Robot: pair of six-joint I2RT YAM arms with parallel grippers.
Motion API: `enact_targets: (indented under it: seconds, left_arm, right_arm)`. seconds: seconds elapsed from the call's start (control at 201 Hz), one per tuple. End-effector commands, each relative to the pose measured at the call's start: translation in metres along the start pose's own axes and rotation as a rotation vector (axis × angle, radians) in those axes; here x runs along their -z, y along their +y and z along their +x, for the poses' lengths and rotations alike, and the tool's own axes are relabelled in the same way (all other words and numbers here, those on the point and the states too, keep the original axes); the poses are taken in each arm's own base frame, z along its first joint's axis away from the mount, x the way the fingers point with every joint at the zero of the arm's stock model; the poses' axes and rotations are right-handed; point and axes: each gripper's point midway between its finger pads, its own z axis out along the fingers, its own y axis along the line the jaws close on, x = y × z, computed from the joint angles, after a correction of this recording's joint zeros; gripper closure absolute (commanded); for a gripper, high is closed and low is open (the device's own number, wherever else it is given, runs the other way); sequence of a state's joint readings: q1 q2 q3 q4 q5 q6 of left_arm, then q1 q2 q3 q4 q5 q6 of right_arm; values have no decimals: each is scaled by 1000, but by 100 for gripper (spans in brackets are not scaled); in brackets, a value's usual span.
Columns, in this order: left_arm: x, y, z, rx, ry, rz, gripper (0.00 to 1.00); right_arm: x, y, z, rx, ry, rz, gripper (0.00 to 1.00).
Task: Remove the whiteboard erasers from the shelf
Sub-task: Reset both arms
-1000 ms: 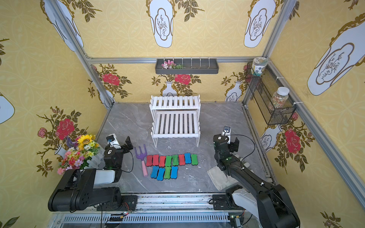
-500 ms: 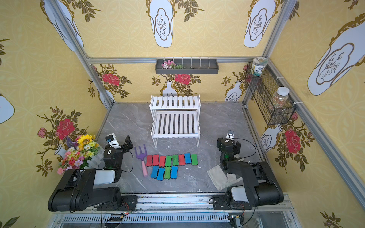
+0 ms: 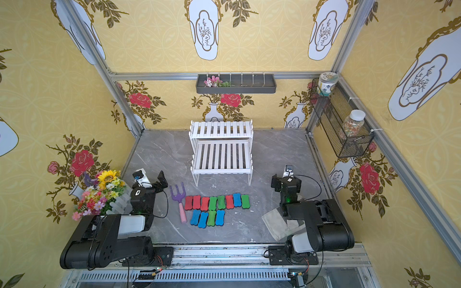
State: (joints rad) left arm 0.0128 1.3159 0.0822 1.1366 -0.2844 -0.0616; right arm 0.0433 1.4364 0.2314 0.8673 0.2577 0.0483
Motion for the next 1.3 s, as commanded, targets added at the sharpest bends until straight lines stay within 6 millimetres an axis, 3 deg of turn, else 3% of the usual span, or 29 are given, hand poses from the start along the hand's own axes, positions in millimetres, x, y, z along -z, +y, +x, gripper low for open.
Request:
enact_targets:
  seconds: [0.0, 1.294]
  left_arm:
    - [1, -1, -5, 7, -24, 8, 0]
    - [1, -1, -5, 6, -24, 9, 1]
  right_arm:
    - [1, 5, -11, -21, -49, -32, 3]
    - [-1, 7, -10, -7, -41, -24, 3]
